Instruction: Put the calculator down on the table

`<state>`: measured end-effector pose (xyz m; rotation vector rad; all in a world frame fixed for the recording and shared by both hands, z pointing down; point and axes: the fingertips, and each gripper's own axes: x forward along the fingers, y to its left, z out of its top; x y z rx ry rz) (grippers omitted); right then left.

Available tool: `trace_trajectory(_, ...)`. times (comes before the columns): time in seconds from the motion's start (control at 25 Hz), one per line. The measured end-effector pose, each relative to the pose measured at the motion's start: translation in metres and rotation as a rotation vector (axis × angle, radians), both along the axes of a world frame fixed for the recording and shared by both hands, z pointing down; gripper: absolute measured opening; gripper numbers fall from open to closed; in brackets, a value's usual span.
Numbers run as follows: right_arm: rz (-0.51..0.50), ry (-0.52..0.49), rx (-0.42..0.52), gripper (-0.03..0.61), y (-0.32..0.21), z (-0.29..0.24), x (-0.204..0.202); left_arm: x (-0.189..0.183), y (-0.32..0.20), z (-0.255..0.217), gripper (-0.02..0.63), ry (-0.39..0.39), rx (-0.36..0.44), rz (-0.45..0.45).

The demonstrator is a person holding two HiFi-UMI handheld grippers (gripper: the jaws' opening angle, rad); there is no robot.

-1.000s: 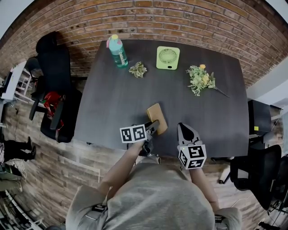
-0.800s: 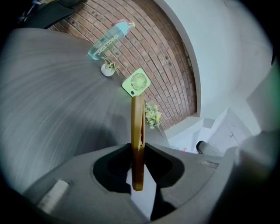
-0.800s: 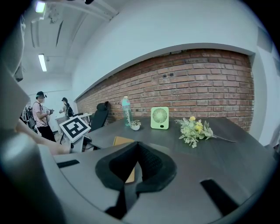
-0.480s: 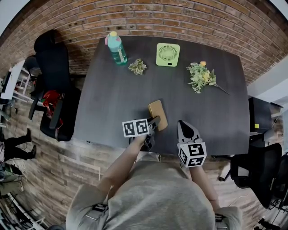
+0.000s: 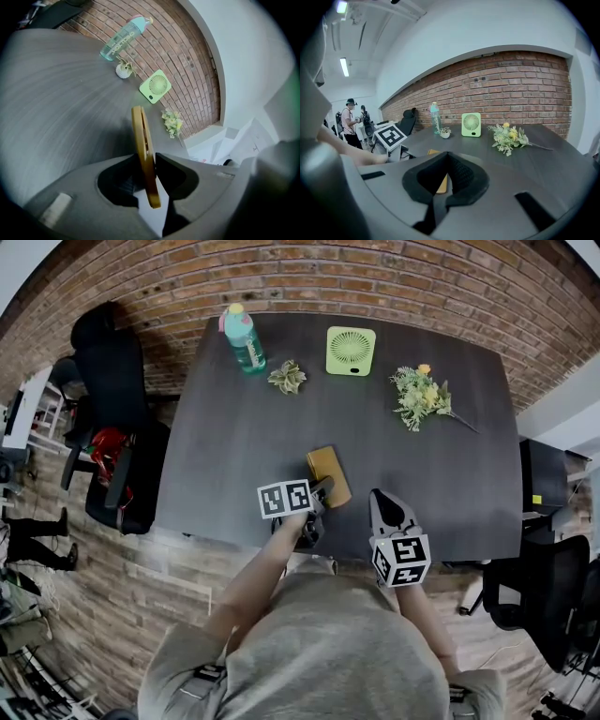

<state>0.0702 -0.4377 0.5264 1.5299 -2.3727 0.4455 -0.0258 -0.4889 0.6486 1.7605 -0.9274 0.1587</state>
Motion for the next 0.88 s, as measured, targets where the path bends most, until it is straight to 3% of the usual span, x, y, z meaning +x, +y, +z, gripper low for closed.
trace_trajectory(0.88,0.001,0.003,-0.003,0.002,0.009,0.002,-0.003,-0.011,-0.004,0.018,0.151,-0.177,-0.038,-0.013)
